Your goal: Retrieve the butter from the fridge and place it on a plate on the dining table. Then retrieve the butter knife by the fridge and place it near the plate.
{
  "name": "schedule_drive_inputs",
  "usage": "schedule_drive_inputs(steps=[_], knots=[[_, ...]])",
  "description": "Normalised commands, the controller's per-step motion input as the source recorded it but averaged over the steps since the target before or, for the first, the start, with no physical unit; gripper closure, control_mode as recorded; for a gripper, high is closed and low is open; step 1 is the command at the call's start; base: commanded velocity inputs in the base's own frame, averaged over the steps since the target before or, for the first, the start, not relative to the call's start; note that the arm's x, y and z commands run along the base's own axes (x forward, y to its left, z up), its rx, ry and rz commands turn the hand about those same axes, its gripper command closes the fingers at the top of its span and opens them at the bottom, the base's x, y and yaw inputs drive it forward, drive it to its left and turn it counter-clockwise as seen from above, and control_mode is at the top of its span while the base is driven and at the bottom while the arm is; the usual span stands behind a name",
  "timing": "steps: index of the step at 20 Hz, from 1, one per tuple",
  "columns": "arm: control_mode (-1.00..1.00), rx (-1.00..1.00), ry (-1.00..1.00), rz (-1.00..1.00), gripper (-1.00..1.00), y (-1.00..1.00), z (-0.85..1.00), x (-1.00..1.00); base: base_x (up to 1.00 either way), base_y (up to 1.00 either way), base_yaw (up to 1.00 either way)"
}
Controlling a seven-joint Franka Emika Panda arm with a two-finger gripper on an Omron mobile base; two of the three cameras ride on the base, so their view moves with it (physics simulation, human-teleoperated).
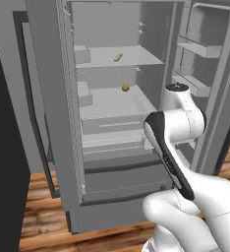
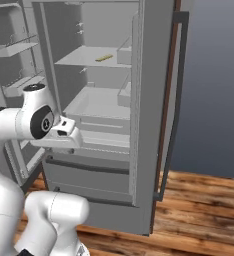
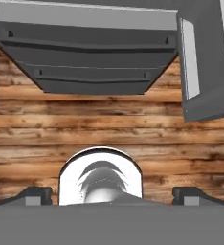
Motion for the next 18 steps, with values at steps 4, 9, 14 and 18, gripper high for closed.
schedule_drive_inputs(steps=[4,9,14,18], knots=[[-1.00,-0.13,0.00,-0.20,-1.00,-0.07,-0.43,0.00,0.00,0.00,0.00],[-1.00,-0.03,0.00,-0.09,-1.00,-0.05,-0.23,0.00,0.00,0.00,0.00],[-1.00,0.00,-0.04,-0.01,-1.00,0.02,0.00,0.00,0.00,0.00,0.00],[1.00,0.00,-0.02,-0.04,-1.00,0.16,0.00,0.11,0.08,0.08,-0.03]])
